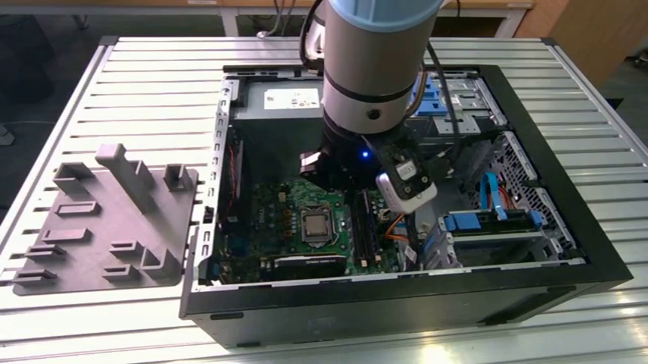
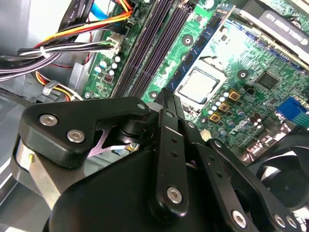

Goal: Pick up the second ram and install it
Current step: 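Insert the second ram into the second slot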

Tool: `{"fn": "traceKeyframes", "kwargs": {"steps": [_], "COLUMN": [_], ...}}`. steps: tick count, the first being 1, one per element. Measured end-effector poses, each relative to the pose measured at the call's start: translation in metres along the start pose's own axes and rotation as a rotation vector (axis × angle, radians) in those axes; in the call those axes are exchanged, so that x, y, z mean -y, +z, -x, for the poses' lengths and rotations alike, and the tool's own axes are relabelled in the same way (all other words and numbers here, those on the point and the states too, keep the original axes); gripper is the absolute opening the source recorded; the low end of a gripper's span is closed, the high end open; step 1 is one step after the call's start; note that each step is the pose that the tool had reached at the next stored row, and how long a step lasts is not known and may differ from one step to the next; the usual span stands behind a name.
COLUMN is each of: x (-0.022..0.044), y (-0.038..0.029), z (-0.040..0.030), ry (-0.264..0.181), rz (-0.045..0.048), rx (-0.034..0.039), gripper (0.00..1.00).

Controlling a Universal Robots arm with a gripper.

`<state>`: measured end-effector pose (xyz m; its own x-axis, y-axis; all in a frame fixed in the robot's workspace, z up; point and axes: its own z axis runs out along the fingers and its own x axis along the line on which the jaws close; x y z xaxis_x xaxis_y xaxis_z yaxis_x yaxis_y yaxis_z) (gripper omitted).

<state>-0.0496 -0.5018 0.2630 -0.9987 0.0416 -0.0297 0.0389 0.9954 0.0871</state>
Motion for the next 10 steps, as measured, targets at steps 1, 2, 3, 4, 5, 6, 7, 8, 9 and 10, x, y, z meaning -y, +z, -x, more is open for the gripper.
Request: {"fn": "traceKeyframes", "kwargs": {"steps": [1,2,3,4,5,6,7,8,9,10], "x": [-0.0007,-0.001,-0.0012,-0.0014,-0.0016,-0.0018,-0.0019,-0.0021,-0.0022,-0.0023], "y": [0.0009,0.0012,0.0016,0.0019,0.0022,0.0024,0.0027,0.003,0.0032,0.0035], "z": [-0.0001,-0.0001,-0.0001,-0.0001,-0.0001,-0.0001,-0.0001,-0.0001,-0.0001,-0.0001], "ry": [0.001,0.001,0.002,0.003,0.003,0.004,0.005,0.005,0.006,0.007], "rz": [-0.0001,-0.0002,-0.0002,-0.0002,-0.0003,-0.0004,-0.0003,-0.0003,-0.0004,-0.0004], "rx": [0.0,0.0,0.0002,0.0001,0.0003,0.0003,0.0004,0.0004,0.0005,0.0005], "gripper": [0.11,0.11,0.11,0.11,0.11,0.11,0.11,0.11,0.11,0.11]}}
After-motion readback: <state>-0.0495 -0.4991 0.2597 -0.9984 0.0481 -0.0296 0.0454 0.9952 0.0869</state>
